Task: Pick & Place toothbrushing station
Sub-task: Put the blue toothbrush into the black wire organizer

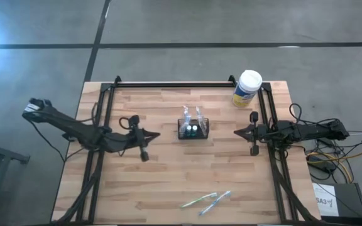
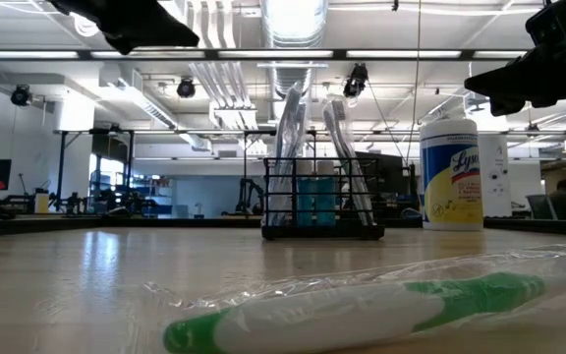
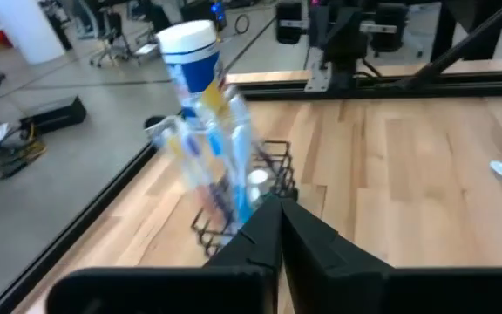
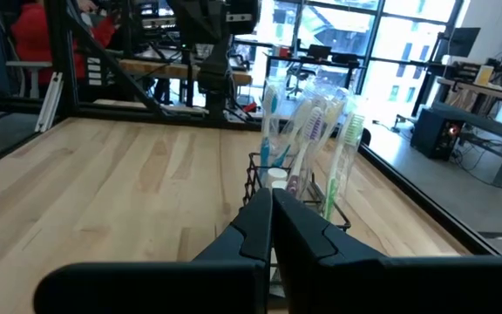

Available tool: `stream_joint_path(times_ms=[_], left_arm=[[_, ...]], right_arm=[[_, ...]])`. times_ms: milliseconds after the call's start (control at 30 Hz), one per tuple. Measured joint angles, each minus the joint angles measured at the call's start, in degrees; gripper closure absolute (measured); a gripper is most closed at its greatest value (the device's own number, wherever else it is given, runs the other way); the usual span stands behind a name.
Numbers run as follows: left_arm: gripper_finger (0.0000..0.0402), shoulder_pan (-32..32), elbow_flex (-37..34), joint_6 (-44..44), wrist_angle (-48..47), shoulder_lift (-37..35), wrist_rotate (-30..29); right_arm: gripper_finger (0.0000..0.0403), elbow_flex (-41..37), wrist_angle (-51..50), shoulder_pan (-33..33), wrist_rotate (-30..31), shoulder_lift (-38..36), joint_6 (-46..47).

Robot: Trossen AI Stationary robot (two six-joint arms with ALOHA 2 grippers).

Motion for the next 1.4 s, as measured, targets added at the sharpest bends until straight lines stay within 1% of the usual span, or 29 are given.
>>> stream_joint_path(times_ms=[100,133,200,267,300,467,567,733,833,1000,1067,1200,1333,1400], left_arm=[[0.0396,0.0,-0.1,-2.5,-3.0,-3.2,-0.2],[0.0397,0.1,-0.5,-3.1,-2.9,-4.2,1.2],[0.0396,0.5,-1.4,-1.8,-2.2,-6.3,6.9],[0.0395,0.8,-3.4,0.7,1.6,-7.5,12.9],[0.0396,1.0,-4.9,1.4,3.9,-7.9,14.6],[0.0398,2.8,-13.1,2.7,16.1,-8.7,18.1],[0.0398,4.1,-18.8,2.9,22.6,-8.7,21.6],[0.0399,5.2,-28.2,3.6,38.6,-9.1,22.4],[0.0398,6.2,-32.1,5.1,44.3,-10.2,22.3],[0.0399,9.9,-34.9,5.6,44.7,-13.4,22.0],[0.0398,10.9,-35.2,7.5,44.8,-14.3,22.0],[0.0399,11.3,-35.2,12.7,44.7,-16.7,22.0],[0.0399,11.3,-35.6,16.0,44.2,-21.6,22.0],[0.0399,11.3,-36.0,17.5,41.9,-24.6,22.0]], right_arm=[[0.0394,0.0,0.0,0.0,0.0,0.0,0.6],[0.0394,0.0,0.0,0.0,0.0,0.0,0.6],[0.0394,0.0,0.0,0.0,0.0,0.0,0.6],[0.0394,0.0,0.1,0.0,0.0,0.0,0.6],[0.0394,-0.1,0.1,0.0,0.0,0.0,0.6],[0.0394,-0.2,0.2,0.0,0.0,0.0,0.4],[0.0394,-0.3,0.9,0.0,0.0,0.0,0.7],[0.0394,-0.6,1.7,0.0,0.0,0.0,-0.1],[0.0394,-0.6,0.6,0.0,0.0,0.0,-1.5],[0.0394,-0.9,0.1,0.0,0.0,0.0,-1.6],[0.0394,-0.9,0.1,0.0,0.0,0.0,-2.2],[0.0394,-0.9,1.6,0.0,0.0,0.0,-5.0],[0.0394,-0.9,2.9,0.0,0.0,-0.1,-6.3],[0.0394,-0.9,3.1,0.0,0.0,0.0,-6.3]])
